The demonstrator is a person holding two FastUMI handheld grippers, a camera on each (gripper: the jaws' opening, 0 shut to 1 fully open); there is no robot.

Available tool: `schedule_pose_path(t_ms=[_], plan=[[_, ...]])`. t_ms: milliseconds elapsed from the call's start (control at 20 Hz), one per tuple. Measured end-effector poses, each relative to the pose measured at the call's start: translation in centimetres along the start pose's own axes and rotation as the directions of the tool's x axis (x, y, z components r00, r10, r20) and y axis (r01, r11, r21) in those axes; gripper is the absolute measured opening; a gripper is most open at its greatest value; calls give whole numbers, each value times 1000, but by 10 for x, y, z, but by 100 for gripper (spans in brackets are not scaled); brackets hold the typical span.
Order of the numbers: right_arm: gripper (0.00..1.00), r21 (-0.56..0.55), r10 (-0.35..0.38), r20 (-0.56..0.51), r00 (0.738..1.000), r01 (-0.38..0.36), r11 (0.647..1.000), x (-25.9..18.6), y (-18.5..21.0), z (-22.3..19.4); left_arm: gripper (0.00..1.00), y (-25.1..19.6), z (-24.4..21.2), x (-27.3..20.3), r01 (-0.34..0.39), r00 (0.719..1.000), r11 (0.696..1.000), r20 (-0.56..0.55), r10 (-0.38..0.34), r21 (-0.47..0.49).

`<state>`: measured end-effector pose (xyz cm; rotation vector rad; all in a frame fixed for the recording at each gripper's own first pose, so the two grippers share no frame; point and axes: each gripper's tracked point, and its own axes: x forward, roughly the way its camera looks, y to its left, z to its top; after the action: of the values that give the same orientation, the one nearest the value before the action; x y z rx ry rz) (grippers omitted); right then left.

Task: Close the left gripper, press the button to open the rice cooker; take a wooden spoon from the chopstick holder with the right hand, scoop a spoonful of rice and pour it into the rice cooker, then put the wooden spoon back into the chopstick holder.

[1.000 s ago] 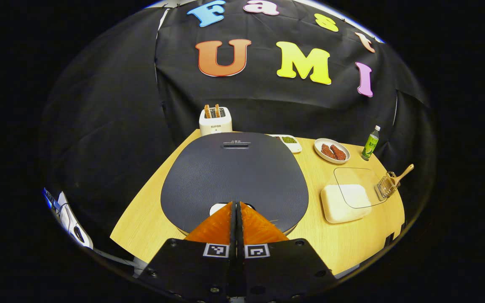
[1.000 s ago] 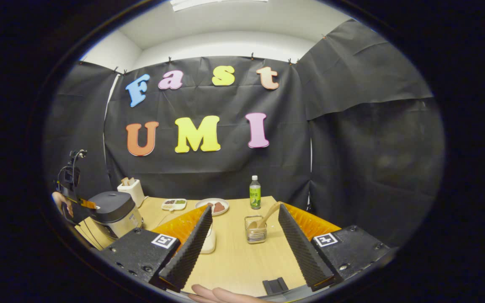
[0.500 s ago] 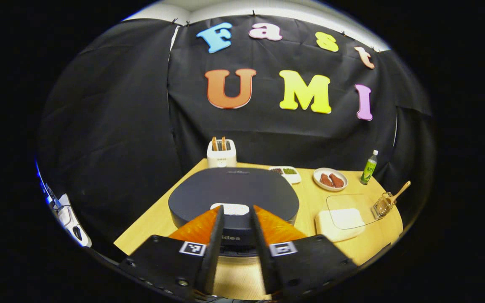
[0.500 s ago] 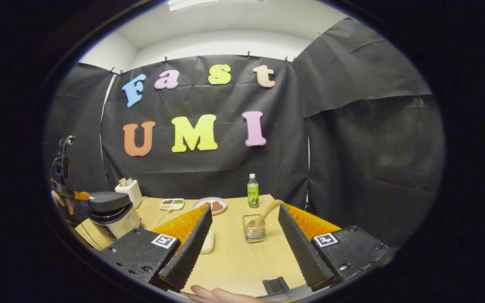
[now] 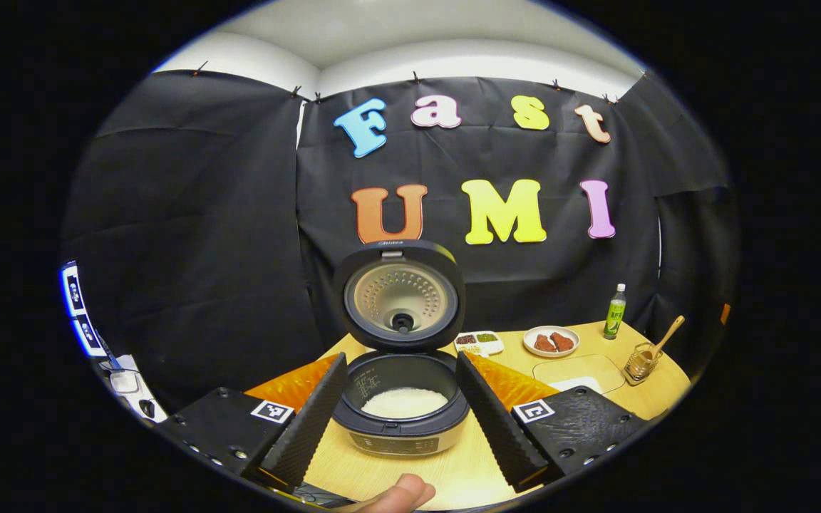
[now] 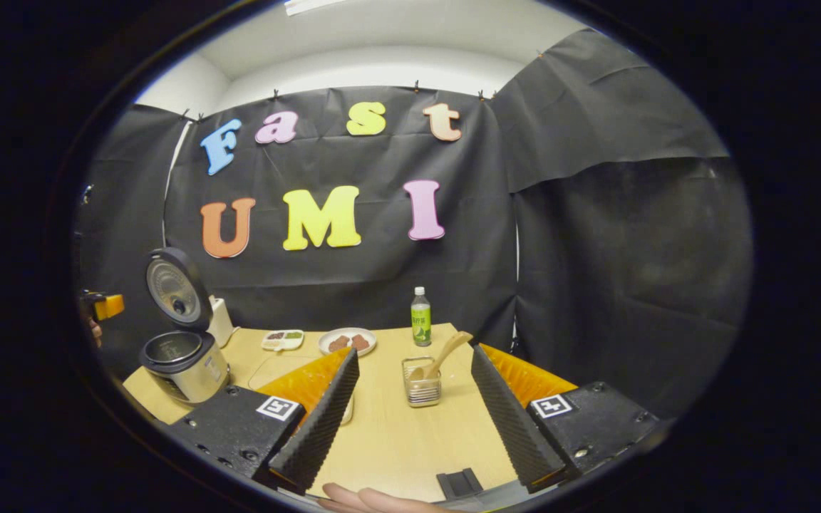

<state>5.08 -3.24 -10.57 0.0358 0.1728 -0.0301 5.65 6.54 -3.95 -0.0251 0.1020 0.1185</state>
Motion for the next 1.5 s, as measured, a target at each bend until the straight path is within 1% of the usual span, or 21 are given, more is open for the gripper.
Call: schedule_pose_path(t_ms=[150, 250, 350, 500, 650, 750, 900, 950, 1000, 1050, 1100, 1200, 1300, 1350, 1400, 1450, 1500], plan=[[100, 14, -4, 0, 1000, 4, 1000, 13, -5, -3, 97, -8, 6, -21, 20, 999, 1000, 39, -20, -3], [100, 13, -6, 8, 1000, 6, 1000, 30, -9, -4, 97, -11, 8, -33, 21, 998, 1000, 66, -21, -1], [100, 7, -26, -10, 1000, 26, 1000, 50, -19, -12, 97, -13, 2, -43, 15, 997, 1000, 74, -16, 11], [100, 32, -7, -45, 999, 8, 999, 83, -22, -26, 97, -20, -4, -59, 16, 995, 999, 100, -19, 37], [99, 63, -11, -71, 997, 16, 998, 122, -34, -43, 97, -38, -11, -75, 52, 990, 998, 132, -58, 46], [100, 81, -17, -105, 994, 26, 996, 150, -41, -62, 96, -47, -18, -82, 65, 988, 998, 136, -68, 24], [100, 97, -11, -143, 990, 25, 995, 189, -49, -85, 96, -69, -28, -90, 113, 984, 993, 137, -116, 29], [98, 103, -10, -148, 989, 25, 994, 201, -52, -91, 96, -74, -28, -90, 118, 982, 992, 145, -121, 35], [100, 109, -5, -158, 987, 22, 994, 213, -55, -97, 96, -80, -29, -91, 126, 980, 991, 148, -130, 35], [94, 114, -1, -156, 988, 19, 993, 224, -56, -102, 96, -86, -33, -91, 140, 979, 990, 146, -143, 32], [98, 116, 3, -152, 988, 15, 993, 235, -58, -106, 96, -96, -37, -91, 162, 976, 986, 143, -164, 30], [97, 127, -3, -145, 989, 21, 992, 254, -64, -114, 96, -103, -42, -90, 174, 974, 984, 141, -178, 44], [95, 161, 13, -134, 991, 8, 987, 270, -62, -118, 96, -106, -49, -82, 170, 975, 984, 136, -177, 58], [88, 175, 21, -123, 992, 1, 985, 277, -61, -119, 96, -108, -52, -81, 170, 976, 984, 131, -176, 60], [92, 180, 12, -115, 993, 9, 984, 285, -63, -120, 96, -111, -56, -79, 174, 976, 983, 125, -180, 61], [87, 185, 9, -101, 995, 10, 983, 293, -64, -122, 96, -113, -59, -75, 177, 976, 982, 119, -183, 61], [79, 185, 16, -79, 997, -1, 983, 297, -61, -118, 96, -115, -61, -73, 180, 976, 982, 114, -187, 62]])
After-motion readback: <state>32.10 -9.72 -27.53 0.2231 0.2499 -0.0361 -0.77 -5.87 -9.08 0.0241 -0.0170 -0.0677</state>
